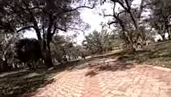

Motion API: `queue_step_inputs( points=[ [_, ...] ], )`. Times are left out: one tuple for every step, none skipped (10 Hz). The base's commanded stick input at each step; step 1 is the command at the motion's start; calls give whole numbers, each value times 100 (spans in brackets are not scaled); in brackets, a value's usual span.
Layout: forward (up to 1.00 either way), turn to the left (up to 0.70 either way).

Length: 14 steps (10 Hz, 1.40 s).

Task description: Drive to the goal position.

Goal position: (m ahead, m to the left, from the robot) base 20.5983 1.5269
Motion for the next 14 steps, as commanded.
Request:
queue_step_inputs(
  points=[
    [70, 0],
    [70, 0],
    [70, 0],
    [70, 0],
    [70, 0],
    [70, 0],
    [70, 0],
    [70, 0],
    [70, 0],
    [70, 0],
    [70, 0],
    [70, 0],
    [70, 0],
    [70, 0]
  ],
)
